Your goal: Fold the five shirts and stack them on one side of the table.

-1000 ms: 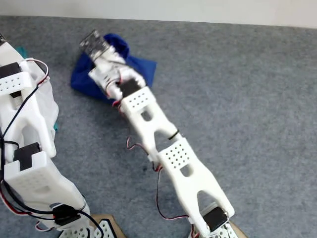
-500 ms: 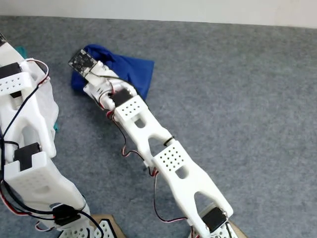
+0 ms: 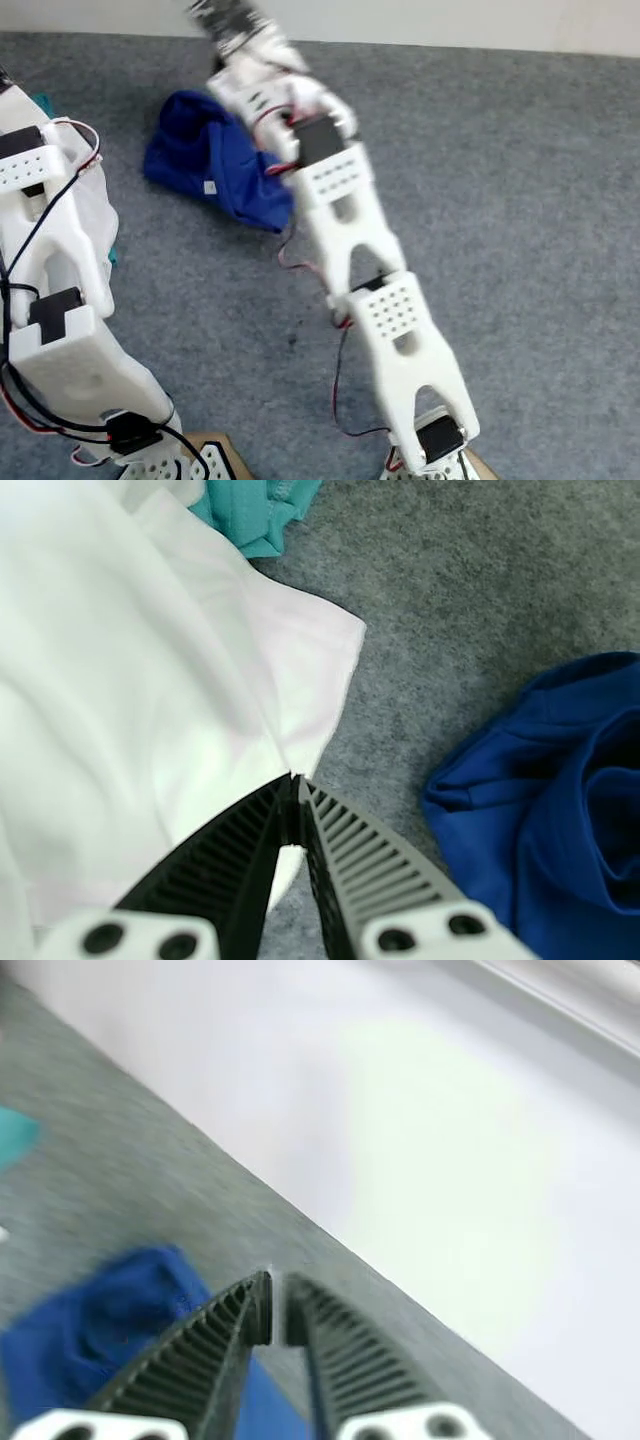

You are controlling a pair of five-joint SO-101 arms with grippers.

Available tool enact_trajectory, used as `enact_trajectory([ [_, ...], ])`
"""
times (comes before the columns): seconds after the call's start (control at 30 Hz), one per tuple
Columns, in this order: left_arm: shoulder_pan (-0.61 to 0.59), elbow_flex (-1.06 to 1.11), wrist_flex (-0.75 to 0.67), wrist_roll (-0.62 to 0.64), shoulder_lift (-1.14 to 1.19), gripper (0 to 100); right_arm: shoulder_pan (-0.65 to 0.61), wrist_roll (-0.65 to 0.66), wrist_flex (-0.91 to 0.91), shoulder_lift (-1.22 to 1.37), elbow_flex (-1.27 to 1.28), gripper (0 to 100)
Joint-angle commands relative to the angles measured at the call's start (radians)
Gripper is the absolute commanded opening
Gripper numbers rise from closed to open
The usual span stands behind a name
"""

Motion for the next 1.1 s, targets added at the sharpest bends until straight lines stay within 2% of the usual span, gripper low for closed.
enact_trajectory([
  [0.0,0.096,-0.021,0.005,-0.006,-0.071,1,0.091,0.008,0.122,-0.101,-0.125,0.5],
  [0.07,0.147,-0.058,0.009,-0.006,-0.071,1,0.122,0.008,0.203,-0.108,-0.127,0.6],
  [0.17,0.209,-0.139,0.061,-0.009,-0.071,1,0.17,0.008,0.417,-0.177,-0.125,0.6],
  [0.3,0.326,-0.26,0.126,-0.146,-0.061,1,0.22,0.005,0.628,-0.262,-0.124,0.6],
  [0.43,0.452,-0.292,0.129,-0.233,-0.062,1,0.344,-0.16,0.63,-0.272,-0.119,0.6],
  [0.53,0.547,-0.288,0.097,-0.259,-0.059,1,0.4,-0.166,0.631,-0.245,-0.105,0.6],
  [0.7,0.656,-0.173,-0.092,-0.27,-0.028,1,0.426,-0.16,0.633,-0.154,-0.09,0.6],
  [0.83,0.676,-0.102,-0.212,-0.27,0.058,1,0.443,-0.115,0.633,-0.111,-0.09,0.5],
  [0.93,0.671,-0.101,-0.242,-0.27,0.128,1,0.463,-0.094,0.633,-0.099,-0.071,0.5],
  [1.07,0.668,-0.101,-0.242,-0.272,0.183,1,0.464,-0.064,0.634,-0.15,0.128,0.5],
])
